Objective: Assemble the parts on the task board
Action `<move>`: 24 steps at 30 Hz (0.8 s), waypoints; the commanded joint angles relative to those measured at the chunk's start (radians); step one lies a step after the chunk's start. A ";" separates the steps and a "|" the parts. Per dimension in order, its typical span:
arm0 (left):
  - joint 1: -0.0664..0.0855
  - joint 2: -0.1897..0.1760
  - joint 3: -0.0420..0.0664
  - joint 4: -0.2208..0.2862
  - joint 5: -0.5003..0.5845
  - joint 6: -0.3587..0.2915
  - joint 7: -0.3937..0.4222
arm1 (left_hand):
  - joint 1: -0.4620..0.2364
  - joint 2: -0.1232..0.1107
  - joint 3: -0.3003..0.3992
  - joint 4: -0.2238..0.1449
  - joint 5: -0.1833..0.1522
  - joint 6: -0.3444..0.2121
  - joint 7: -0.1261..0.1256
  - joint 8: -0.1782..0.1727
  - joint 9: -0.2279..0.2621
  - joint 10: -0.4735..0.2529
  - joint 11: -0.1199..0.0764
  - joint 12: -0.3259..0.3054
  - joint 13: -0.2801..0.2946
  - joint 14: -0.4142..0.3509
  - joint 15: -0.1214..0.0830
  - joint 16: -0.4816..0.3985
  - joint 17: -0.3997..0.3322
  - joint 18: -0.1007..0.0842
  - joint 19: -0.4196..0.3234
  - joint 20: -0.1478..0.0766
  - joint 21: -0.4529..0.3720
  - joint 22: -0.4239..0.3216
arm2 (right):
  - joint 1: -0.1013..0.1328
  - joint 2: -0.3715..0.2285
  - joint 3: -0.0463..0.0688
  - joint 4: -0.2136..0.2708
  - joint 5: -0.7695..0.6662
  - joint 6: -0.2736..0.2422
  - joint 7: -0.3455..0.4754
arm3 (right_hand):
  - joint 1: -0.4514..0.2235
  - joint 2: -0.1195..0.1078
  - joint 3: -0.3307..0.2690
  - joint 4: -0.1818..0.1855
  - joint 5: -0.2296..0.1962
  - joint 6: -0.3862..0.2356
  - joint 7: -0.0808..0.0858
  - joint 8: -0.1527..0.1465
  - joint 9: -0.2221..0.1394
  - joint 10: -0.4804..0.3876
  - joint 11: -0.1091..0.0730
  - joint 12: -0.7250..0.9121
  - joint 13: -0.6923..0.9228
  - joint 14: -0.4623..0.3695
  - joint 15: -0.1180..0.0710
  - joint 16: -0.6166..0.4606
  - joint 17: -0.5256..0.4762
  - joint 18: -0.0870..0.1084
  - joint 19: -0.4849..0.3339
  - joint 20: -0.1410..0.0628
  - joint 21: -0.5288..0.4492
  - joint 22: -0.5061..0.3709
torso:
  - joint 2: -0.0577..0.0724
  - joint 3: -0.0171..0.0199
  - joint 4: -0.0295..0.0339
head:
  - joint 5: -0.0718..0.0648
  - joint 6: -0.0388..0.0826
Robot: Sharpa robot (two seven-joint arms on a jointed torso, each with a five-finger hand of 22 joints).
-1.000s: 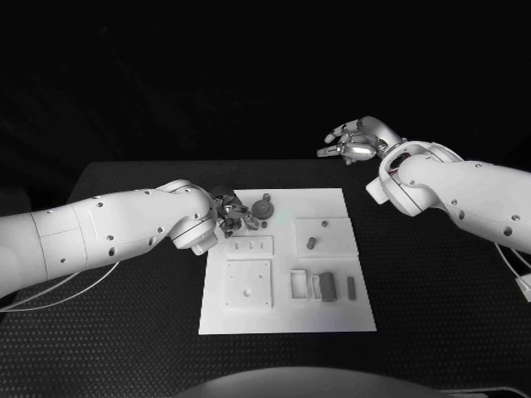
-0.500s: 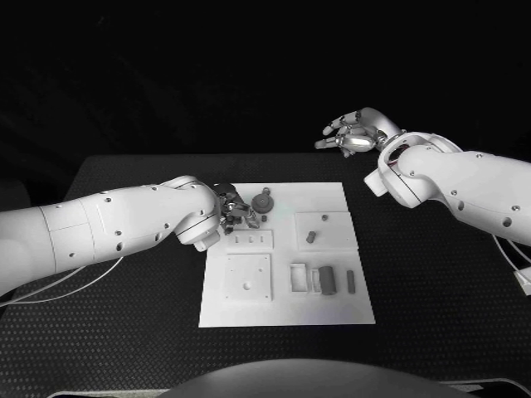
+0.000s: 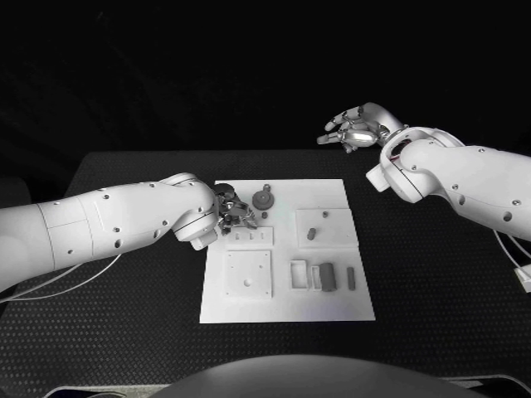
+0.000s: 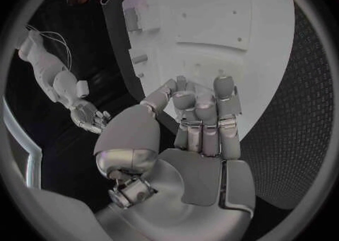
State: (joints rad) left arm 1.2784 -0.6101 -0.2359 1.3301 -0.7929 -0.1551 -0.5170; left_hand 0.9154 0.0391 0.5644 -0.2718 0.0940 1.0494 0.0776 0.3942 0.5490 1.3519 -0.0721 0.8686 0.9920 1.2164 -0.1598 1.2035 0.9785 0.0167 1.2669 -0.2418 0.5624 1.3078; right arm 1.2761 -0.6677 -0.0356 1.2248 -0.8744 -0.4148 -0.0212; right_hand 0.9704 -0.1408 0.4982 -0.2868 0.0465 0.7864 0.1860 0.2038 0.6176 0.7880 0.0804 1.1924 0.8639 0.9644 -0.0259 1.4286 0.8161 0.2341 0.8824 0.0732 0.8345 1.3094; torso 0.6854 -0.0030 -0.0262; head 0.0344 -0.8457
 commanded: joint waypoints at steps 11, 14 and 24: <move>-0.011 0.017 0.000 -0.012 -0.057 -0.004 0.013 | -0.076 0.034 0.060 -0.017 0.125 0.134 -0.072 0.016 0.153 -0.006 -0.032 0.018 -0.037 -0.011 -0.018 0.041 -0.057 0.013 0.011 -0.025 0.017 0.022 | 0.001 0.004 0.001 -0.004 0.001 0.027 0.009 | 0.002 0.013 -0.009 -0.002 0.004 0.003 0.003 0.005 -0.003 -0.005 -0.001 0.007 -0.004 -0.007 -0.001 0.007 -0.003 0.019 -0.003 0.010 -0.003 0.014 | 0.000 0.0001 -0.0006 | 0.001 -0.004; -0.013 0.018 -0.001 -0.012 -0.059 0.000 0.012 | -0.086 0.036 0.074 -0.019 0.143 0.137 -0.074 0.019 0.158 -0.004 -0.034 0.023 -0.042 -0.011 -0.018 0.050 -0.067 0.013 0.013 -0.027 0.021 0.022 | 0.001 0.004 0.001 -0.005 0.001 0.029 0.009 | 0.002 0.013 -0.010 -0.002 0.004 0.003 0.003 0.005 -0.003 -0.005 -0.001 0.007 -0.004 -0.007 -0.001 0.007 -0.003 0.019 -0.003 0.010 -0.004 0.014 | 0.000 0.0003 -0.0010 | 0.001 -0.007; -0.014 0.016 -0.002 -0.015 -0.119 0.021 0.002 | -0.086 0.036 0.085 -0.020 0.139 0.136 -0.075 0.020 0.160 -0.004 -0.034 0.026 -0.047 -0.012 -0.018 0.057 -0.075 0.014 0.013 -0.028 0.025 0.023 | 0.001 0.005 0.001 -0.007 0.002 0.031 0.010 | 0.001 0.015 -0.011 -0.001 0.003 0.003 0.003 0.005 -0.003 -0.005 0.000 0.008 -0.005 -0.008 0.000 0.008 -0.004 0.020 -0.004 0.011 -0.004 0.014 | 0.000 0.0008 0.0004 | 0.001 -0.010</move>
State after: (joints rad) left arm 1.2649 -0.5957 -0.2385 1.3146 -0.8727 -0.1513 -0.5157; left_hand 0.8274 0.0669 0.6158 -0.3198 0.2368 1.0498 0.0771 0.4000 0.6653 1.3607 -0.0885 0.8889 0.9456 1.2149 -0.1613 1.2540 0.9041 0.0164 1.2638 -0.2453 0.5817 1.3075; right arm 1.2761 -0.6638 -0.0355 1.2169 -0.8730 -0.3983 -0.0216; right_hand 0.9743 -0.1368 0.4927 -0.2868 0.0465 0.7851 0.1839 0.2037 0.6158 0.7880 0.0804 1.1962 0.8595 0.9647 -0.0255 1.4320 0.8130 0.2473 0.8788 0.0768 0.8345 1.3094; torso 0.6853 -0.0028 -0.0263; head 0.0348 -0.8546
